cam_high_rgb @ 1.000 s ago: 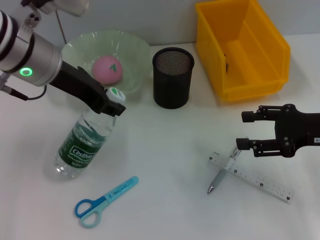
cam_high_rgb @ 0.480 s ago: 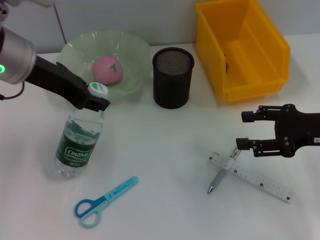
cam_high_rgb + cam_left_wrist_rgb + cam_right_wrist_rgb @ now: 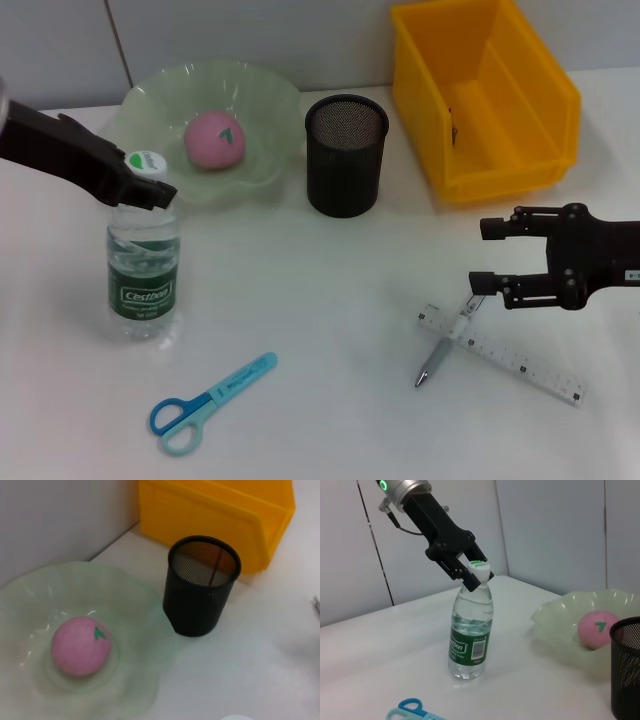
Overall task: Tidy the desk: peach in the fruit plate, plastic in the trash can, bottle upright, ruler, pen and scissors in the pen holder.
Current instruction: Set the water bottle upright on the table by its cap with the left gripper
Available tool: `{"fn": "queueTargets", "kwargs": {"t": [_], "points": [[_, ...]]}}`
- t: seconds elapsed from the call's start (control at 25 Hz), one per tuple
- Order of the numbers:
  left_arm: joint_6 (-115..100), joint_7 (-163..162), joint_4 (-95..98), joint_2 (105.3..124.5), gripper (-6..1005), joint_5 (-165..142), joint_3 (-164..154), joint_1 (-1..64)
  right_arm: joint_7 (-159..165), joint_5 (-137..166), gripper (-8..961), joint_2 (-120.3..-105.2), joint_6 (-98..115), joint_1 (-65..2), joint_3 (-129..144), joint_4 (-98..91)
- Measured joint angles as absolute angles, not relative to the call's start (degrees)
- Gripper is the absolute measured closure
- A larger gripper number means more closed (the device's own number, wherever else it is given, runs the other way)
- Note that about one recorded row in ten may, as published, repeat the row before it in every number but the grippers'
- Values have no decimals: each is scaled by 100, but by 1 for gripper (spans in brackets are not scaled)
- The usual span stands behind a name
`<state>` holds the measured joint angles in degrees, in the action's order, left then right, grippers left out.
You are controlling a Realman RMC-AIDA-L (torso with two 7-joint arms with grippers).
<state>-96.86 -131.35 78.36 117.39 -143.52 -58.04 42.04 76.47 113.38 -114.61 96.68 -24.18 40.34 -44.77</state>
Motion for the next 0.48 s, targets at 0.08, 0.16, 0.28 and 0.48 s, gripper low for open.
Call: {"fn": "queueTargets", "kwargs": {"t": [0.08, 0.16, 0.28, 0.48], "points": [[-9716, -13126, 7838, 11736, 562, -14352, -5730, 4201, 7647, 11338, 205, -11461, 9668, -2423, 4034, -4476], [-9741, -13095, 7841, 11735, 562, -14352, -5579, 4175, 7647, 11338, 205, -11461, 9667, -2424, 4034, -4476], [-9701, -13056, 7844, 11736, 562, -14334, -5470, 4142, 7647, 11338, 205, -11461, 9667, -2432, 4034, -4479], [-9674, -12879, 7847, 11785, 561, -14319, -5162, 4129, 7647, 11339, 205, -11461, 9667, -2443, 4034, -4469]]}}
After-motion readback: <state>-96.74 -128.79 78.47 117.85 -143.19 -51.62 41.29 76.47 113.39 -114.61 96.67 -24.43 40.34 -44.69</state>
